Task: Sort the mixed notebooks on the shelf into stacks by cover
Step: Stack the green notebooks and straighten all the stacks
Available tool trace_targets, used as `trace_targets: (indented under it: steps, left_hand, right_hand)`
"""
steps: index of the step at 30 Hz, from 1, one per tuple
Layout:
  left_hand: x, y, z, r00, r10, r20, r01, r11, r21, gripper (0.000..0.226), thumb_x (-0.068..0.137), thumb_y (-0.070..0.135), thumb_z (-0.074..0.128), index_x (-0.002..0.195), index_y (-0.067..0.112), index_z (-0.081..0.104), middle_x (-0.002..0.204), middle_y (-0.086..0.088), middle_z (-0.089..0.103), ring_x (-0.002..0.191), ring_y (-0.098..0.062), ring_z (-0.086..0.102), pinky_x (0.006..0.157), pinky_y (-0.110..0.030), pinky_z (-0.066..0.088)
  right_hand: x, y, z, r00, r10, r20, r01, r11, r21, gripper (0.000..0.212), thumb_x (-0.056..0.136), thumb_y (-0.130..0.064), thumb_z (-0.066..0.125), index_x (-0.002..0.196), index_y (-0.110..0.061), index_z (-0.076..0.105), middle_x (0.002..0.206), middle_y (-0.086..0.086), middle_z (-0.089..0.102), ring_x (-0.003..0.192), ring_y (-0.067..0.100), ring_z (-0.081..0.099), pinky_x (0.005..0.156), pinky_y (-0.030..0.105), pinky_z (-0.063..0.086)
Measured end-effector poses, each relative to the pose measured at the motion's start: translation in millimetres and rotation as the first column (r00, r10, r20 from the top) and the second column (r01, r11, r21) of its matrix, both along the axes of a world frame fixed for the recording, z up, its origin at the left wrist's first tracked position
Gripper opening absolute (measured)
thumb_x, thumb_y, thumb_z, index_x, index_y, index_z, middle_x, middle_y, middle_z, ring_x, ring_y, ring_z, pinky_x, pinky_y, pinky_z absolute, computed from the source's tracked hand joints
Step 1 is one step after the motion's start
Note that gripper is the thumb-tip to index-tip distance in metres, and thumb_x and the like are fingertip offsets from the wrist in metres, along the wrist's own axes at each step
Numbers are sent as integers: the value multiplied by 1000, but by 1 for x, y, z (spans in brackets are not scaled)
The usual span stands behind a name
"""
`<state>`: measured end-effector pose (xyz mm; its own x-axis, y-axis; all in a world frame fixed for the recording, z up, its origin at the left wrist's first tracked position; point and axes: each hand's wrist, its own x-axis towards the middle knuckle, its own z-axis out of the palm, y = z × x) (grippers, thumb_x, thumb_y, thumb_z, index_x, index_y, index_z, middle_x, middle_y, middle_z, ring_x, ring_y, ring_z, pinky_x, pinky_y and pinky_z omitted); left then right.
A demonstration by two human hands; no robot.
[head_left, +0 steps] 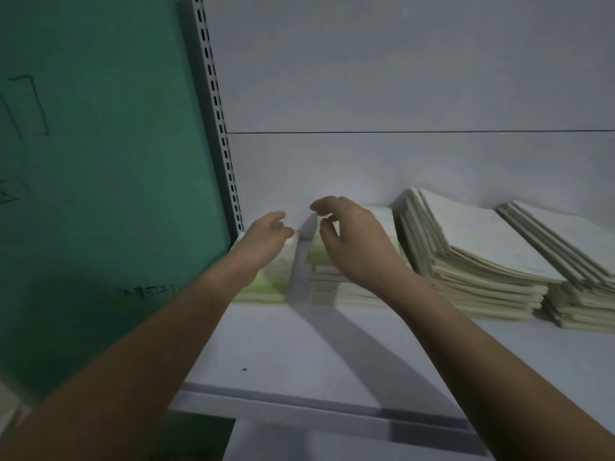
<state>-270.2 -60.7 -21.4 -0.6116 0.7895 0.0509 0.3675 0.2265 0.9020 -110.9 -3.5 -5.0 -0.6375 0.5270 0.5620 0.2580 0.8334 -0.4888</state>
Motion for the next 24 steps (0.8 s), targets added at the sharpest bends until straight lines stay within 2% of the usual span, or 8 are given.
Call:
trace_targets:
  steps: [5,9,13,15,17,21,22,24]
  left_hand:
    - [-48,-51,-21,993,76,-92,-76,997,5,43,95,12,53,138,18,50,145,-5,48,130,-15,46,97,-25,35]
    - [-87,-92,-43,990,87,-107,-90,995,-29,42,99,14,49,141,13,46,146,-1,46,132,-14,44,101,-22,30]
    - [-123,-115,-66,999,43,-22,-44,998,-50,40,100,17,48,140,16,47,141,-1,50,93,2,55,77,-17,38]
    - [-138,-121,-73,1000,1,31,0,999,-45,38,100,18,48,138,17,50,138,-1,53,100,-4,55,83,-19,37]
    - [-151,-126,-79,996,-49,77,51,998,-29,37,101,19,47,137,17,52,132,1,55,113,-9,51,92,-21,34]
    - [-171,-128,-85,977,-136,162,136,991,11,30,100,25,47,129,22,58,123,3,59,112,-12,53,103,-34,42]
    - [-174,-127,-84,971,-148,188,144,989,33,28,100,25,48,125,22,60,121,1,61,106,-12,55,101,-36,45]
    - [-177,-126,-81,949,-162,271,150,987,65,27,100,27,48,118,17,65,112,-2,66,89,-11,57,83,-31,49]
  right_hand:
    - [-41,-43,-15,941,259,216,-235,963,-132,24,97,-21,48,111,-20,68,106,-7,68,95,13,62,85,31,48]
    - [-87,-60,-46,882,163,442,-161,986,-41,38,98,-39,50,130,-20,55,134,0,54,123,20,47,100,35,40]
    - [-131,-68,-72,810,11,587,-29,999,21,81,88,-64,50,152,-23,22,162,1,14,148,22,11,119,44,15]
    - [-145,-69,-77,784,-5,620,20,1000,-18,88,85,-67,53,153,-24,18,163,-1,8,149,20,5,120,45,9]
    - [-152,-68,-77,790,-12,613,53,997,-49,83,84,-62,58,151,-24,27,161,-3,16,148,16,12,119,41,13]
    - [-152,-79,-76,796,-25,604,132,982,-133,79,85,-59,60,152,-31,28,161,-11,16,148,10,10,119,34,10]
    - [-153,-83,-77,807,-18,590,144,975,-168,77,87,-58,60,152,-32,28,161,-12,16,148,10,10,119,33,10]
    - [-155,-95,-74,866,-13,499,167,950,-265,68,91,-54,55,151,-33,30,159,-12,21,147,11,16,118,30,12]
